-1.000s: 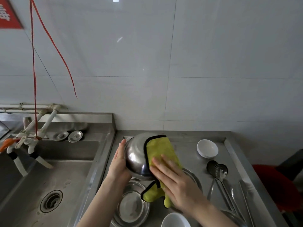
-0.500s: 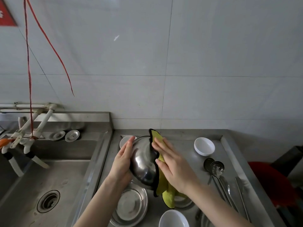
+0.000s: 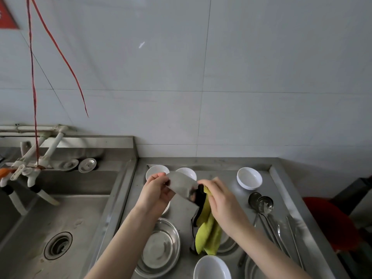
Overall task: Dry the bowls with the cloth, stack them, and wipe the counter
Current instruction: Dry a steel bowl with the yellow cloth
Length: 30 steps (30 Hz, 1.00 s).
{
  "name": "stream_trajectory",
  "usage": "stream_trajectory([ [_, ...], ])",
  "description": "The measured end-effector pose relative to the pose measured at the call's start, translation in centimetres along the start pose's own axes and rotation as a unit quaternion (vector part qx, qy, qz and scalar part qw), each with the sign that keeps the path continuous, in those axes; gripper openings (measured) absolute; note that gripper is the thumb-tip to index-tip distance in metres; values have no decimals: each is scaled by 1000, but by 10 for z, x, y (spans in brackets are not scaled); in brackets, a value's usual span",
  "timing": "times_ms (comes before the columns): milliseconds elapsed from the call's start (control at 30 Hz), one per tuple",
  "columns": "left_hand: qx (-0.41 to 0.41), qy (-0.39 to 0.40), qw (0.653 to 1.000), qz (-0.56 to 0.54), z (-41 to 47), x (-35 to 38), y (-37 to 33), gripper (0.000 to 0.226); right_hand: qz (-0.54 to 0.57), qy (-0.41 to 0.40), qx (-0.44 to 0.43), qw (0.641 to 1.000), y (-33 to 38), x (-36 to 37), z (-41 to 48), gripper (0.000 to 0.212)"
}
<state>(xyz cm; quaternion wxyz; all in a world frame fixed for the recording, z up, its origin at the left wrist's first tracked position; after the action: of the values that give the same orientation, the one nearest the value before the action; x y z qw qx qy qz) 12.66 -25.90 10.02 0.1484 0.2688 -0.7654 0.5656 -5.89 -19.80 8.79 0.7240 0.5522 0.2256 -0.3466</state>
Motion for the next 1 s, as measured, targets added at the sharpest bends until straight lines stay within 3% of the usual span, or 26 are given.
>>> stream_trajectory([
  [200, 2, -1, 1000, -14, 2, 16, -2, 27, -50, 77, -14, 996, 7, 1, 5, 31],
  [433, -5, 40, 999, -27, 4, 30, 1, 7, -131, -20, -4, 991, -2, -1, 17, 22],
  [533, 15, 81, 994, 77, 6, 28, 9, 30, -143, -63, 21, 987, -10, -8, 26, 26],
  [600, 76, 96, 966, 228, 2, 24, 11, 26, -130, -90, 32, 987, -14, -12, 29, 22],
  [700, 192, 90, 871, 444, 3, 9, 16, 28, -85, -130, 54, 986, -22, -18, 29, 12],
  [800, 256, 89, 801, 534, 9, -9, 26, 37, -49, -151, 109, 981, -32, -22, 31, 11],
  [867, 268, 104, 805, 518, 14, -16, 35, 44, -27, -157, 147, 976, -39, -23, 32, 13],
  [1000, 166, 162, 893, 386, 14, -6, 58, 71, 1, -163, 191, 968, -49, -26, 34, 13],
])
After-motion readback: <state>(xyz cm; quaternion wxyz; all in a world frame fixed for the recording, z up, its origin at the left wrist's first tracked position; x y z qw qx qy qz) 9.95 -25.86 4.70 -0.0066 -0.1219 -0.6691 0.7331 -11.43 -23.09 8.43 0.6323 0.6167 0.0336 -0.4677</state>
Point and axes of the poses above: each hand's wrist, its own z-axis towards the middle knuckle, its own x-axis out of the palm, y = z × x, the point moved 1 cm from there along z, towards the middle knuckle, and after that the axes turned 14 degrees about x, right-handed, at the moved point
